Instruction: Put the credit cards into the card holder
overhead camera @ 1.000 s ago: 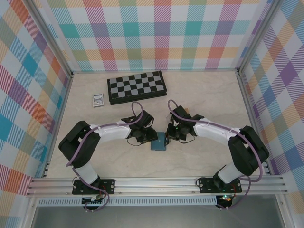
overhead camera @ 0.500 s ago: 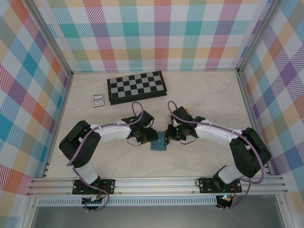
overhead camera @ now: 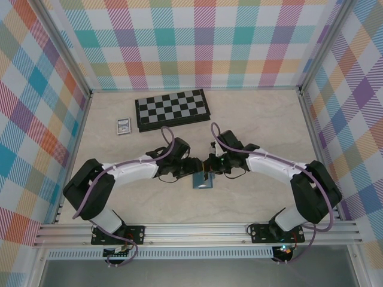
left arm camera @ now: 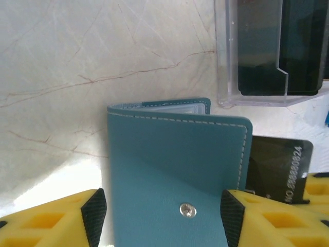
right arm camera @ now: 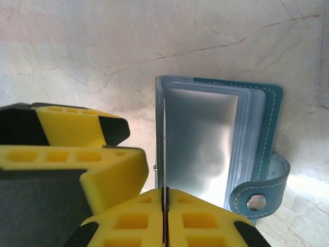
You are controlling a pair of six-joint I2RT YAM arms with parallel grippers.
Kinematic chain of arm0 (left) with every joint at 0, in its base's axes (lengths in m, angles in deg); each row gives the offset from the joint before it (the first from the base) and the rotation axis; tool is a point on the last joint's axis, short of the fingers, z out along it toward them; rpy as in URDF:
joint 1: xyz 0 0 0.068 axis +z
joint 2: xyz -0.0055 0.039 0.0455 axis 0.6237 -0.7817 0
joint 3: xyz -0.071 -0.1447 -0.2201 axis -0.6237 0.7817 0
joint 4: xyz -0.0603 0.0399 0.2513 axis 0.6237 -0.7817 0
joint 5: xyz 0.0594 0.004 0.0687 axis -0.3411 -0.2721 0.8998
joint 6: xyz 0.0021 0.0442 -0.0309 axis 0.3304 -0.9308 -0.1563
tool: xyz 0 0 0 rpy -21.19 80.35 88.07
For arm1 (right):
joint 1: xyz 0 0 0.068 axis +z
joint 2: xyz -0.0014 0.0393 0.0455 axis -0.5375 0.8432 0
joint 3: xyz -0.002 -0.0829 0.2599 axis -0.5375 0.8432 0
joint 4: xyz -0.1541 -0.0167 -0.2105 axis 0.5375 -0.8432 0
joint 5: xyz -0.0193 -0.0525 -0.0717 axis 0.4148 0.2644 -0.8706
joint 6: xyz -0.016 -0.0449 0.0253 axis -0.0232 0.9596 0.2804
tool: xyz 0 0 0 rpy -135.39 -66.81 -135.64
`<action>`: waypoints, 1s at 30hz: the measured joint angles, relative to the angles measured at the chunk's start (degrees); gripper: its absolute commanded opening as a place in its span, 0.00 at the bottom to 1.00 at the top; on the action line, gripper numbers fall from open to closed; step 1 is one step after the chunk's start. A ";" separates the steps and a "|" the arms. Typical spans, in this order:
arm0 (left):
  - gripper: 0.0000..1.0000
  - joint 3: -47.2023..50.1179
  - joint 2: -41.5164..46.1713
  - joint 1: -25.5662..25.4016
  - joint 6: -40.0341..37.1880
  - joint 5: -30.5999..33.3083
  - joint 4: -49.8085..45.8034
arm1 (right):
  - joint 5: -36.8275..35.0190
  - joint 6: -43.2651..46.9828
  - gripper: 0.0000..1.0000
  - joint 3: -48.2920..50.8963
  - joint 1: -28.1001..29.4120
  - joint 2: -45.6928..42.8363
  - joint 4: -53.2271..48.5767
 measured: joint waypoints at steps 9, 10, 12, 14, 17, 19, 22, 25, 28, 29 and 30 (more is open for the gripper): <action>0.68 2.58 4.20 0.02 1.97 -0.09 3.04 | 3.67 -4.04 0.06 1.53 -1.55 -1.66 3.58; 0.67 3.13 4.22 0.04 2.47 -0.26 4.17 | 4.48 -4.76 0.07 2.08 -1.79 -1.81 4.59; 0.65 4.26 4.24 0.17 3.39 -0.74 5.53 | 6.10 -5.70 0.06 2.82 -2.29 -1.84 6.49; 0.63 5.20 4.24 0.37 4.04 -1.25 5.95 | 7.63 -6.67 0.06 3.04 -2.45 -1.79 8.00; 0.55 6.12 4.26 1.07 4.96 -1.92 7.69 | 9.27 -8.24 0.06 4.00 -2.80 -0.94 10.88; 0.50 6.97 4.26 1.60 5.70 -2.54 8.85 | 10.49 -9.35 0.06 4.61 -3.06 -0.07 12.85; 0.42 8.02 4.48 2.25 6.19 -2.93 9.62 | 11.93 -10.56 0.06 4.90 -3.15 0.87 14.49; 0.34 8.50 4.98 3.23 6.56 -3.13 10.10 | 13.35 -11.78 0.06 5.14 -3.37 1.29 16.61; 0.27 8.63 5.62 3.78 6.49 -3.10 10.27 | 14.97 -12.94 0.06 5.55 -3.89 1.57 18.97; 0.24 8.66 5.81 3.96 6.47 -3.13 10.32 | 15.41 -13.38 0.06 5.60 -3.98 1.73 19.54; 0.19 8.68 5.99 4.07 6.45 -3.13 10.32 | 16.11 -13.77 0.06 5.66 -4.09 2.01 20.41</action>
